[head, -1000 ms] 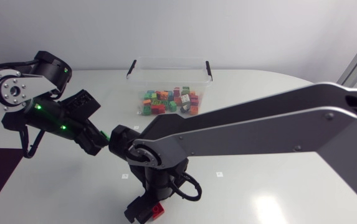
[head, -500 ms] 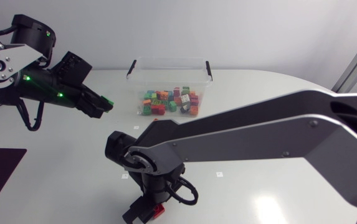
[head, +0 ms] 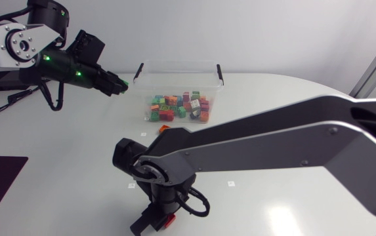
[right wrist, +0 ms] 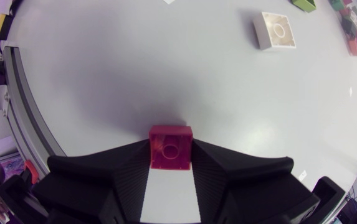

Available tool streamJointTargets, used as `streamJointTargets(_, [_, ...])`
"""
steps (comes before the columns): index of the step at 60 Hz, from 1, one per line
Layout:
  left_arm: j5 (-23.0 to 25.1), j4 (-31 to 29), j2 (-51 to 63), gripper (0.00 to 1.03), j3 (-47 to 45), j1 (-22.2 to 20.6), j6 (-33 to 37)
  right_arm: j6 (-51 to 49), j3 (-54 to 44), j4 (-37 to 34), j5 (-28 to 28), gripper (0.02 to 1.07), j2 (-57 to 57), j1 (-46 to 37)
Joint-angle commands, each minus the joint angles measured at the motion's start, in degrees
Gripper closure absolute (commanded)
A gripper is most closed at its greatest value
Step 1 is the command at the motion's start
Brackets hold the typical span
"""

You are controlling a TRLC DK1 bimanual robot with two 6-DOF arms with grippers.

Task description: Place the duplo bricks in the container

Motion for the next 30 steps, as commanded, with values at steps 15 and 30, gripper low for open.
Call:
streamJointTargets(15, [0.7, 2.67, 10.59, 0.77, 11.34, -0.85, -4.19, -1.51, -4.38, -1.98, 0.12, 0.77, -11.45, -8.26])
streamJointTargets(30, [0.7, 4.07, 18.06, 0.77, 18.81, -2.25, -5.94, -4.06, 0.72, -4.8, -0.23, 0.77, -16.72, -16.87])
